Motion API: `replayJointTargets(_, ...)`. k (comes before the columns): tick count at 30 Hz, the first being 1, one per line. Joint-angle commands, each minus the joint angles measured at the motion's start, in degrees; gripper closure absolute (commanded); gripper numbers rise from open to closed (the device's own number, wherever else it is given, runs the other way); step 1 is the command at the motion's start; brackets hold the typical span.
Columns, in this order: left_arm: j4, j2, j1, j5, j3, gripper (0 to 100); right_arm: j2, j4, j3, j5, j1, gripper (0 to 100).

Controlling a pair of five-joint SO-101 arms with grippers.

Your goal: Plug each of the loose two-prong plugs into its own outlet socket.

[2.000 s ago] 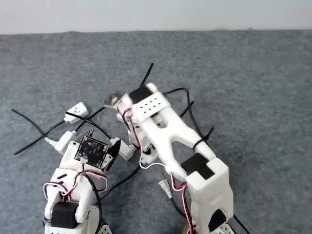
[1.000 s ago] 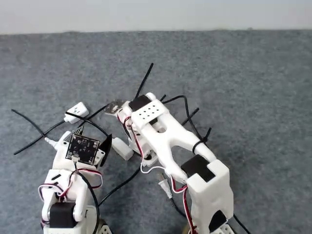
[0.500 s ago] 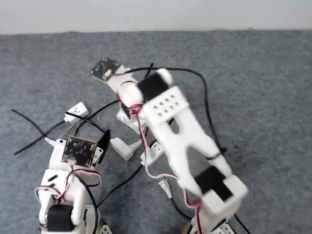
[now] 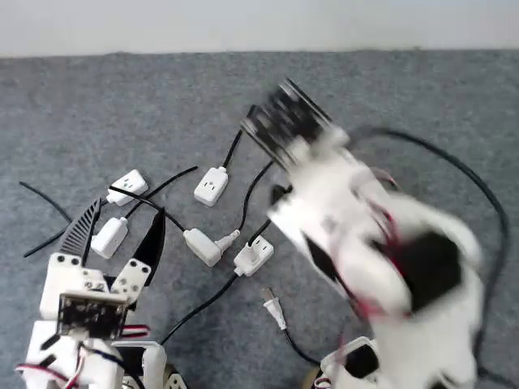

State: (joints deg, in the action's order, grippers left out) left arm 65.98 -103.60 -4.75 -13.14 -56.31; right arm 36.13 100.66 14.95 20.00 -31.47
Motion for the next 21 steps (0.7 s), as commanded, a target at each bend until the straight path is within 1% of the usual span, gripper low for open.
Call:
replayJointTargets(1,4.1,-0.8,-2.6,-1.8,4.2,72,17.3,2.2,-9.7,4.5,0.6,80.5)
replayJointTargets(4,4.4,-0.8,-7.2,-6.1,3.9,72,31.5,2.2,-20.3,6.9,0.6,80.5)
replayJointTargets(9,2.6,-0.8,-18.1,-7.1,5.3,72,51.9,1.0,-33.2,9.3,0.6,80.5)
replayJointTargets(12,2.7,-0.8,-24.4,-6.9,6.6,72,59.0,0.9,-38.8,9.1,0.6,80.5)
replayJointTargets(14,2.9,-0.8,-27.3,-6.8,8.2,72,61.6,0.9,-41.8,9.0,0.6,80.5)
replayJointTargets(16,4.7,-0.8,-28.1,-6.7,10.9,72,63.0,0.5,-43.3,9.1,0.6,80.5)
replayJointTargets(18,8.1,-0.8,-28.0,-6.7,14.5,72,63.7,0.3,-43.3,9.1,0.6,80.4)
replayJointTargets(21,12.8,-0.8,-26.4,-6.9,19.1,72,63.8,0.2,-43.4,9.0,0.6,80.4)
